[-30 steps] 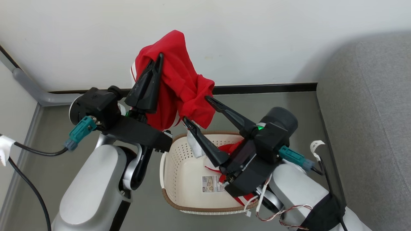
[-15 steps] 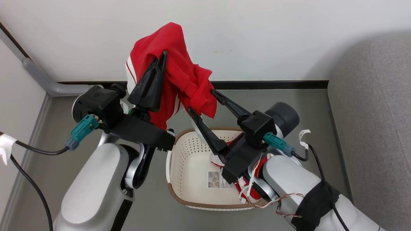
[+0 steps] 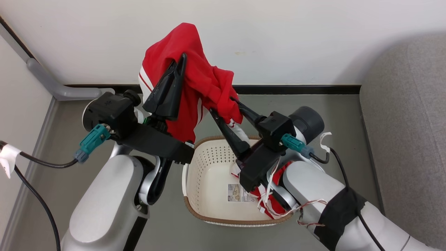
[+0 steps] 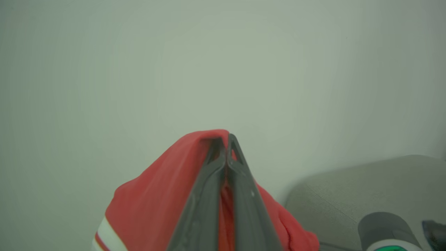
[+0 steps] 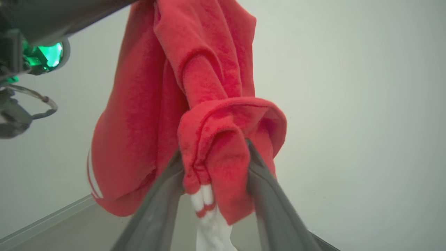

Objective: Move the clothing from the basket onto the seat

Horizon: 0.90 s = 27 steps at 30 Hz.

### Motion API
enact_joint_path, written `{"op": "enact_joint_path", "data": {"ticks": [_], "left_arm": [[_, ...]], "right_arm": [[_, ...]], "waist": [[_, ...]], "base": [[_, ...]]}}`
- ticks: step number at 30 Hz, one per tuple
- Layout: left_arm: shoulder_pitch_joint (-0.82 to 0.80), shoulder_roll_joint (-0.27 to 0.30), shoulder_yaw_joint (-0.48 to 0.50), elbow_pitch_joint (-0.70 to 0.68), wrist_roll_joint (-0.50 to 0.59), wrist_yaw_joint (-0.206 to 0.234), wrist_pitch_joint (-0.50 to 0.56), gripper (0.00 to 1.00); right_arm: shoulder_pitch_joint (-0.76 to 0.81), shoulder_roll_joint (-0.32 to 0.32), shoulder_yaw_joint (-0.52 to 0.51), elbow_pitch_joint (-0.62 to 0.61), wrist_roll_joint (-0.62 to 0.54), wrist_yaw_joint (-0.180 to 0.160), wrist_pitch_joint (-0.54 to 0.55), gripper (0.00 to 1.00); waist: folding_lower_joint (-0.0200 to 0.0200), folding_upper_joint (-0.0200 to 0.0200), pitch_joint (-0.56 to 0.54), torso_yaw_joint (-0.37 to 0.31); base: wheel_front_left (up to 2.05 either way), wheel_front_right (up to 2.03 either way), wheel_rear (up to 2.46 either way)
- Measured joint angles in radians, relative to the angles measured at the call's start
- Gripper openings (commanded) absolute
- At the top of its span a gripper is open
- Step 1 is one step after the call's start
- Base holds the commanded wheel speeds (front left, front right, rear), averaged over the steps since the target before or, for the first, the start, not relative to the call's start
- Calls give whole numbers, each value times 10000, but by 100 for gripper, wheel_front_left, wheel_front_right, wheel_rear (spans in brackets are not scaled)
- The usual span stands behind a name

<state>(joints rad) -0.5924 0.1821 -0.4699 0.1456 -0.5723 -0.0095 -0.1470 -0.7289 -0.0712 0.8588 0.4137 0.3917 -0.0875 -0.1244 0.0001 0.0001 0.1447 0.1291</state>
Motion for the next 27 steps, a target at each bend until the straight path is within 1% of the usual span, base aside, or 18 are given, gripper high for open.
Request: {"op": "enact_joint_path", "data": {"ticks": [1, 14, 15, 16, 17, 27], "left_arm": [[-3, -10, -2, 0, 0, 0, 0, 0], [-30, -21, 2, 194, -73, 0, -33, 0], [-31, -21, 2, 228, -73, 0, -38, 22], [-31, -21, 2, 259, -73, 0, -44, 71], [-31, -21, 2, 286, -73, 0, -44, 100], [-31, -25, 2, 514, -86, -8, -132, 100]], "right_arm": [[-20, 0, 19, 40, 42, -10, -2, 0], [-266, -2, 190, 121, 662, -105, -537, 0], [-285, -4, 203, 134, 686, -107, -545, 0], [-309, -6, 230, 142, 709, -115, -556, 0], [-330, -4, 261, 148, 752, -148, -621, 0], [-394, -4, 405, 270, 1028, -190, -811, 0]], "waist": [[0, 0, 4, 7], [0, 0, 12, -28], [0, 0, 9, -44], [0, 0, 5, -60], [0, 0, -1, -76], [0, 0, -70, -183]], "base": [[0, 0, 0], [0, 0, 0], [0, 0, 0], [0, 0, 0], [0, 0, 0], [0, 0, 0]]}}
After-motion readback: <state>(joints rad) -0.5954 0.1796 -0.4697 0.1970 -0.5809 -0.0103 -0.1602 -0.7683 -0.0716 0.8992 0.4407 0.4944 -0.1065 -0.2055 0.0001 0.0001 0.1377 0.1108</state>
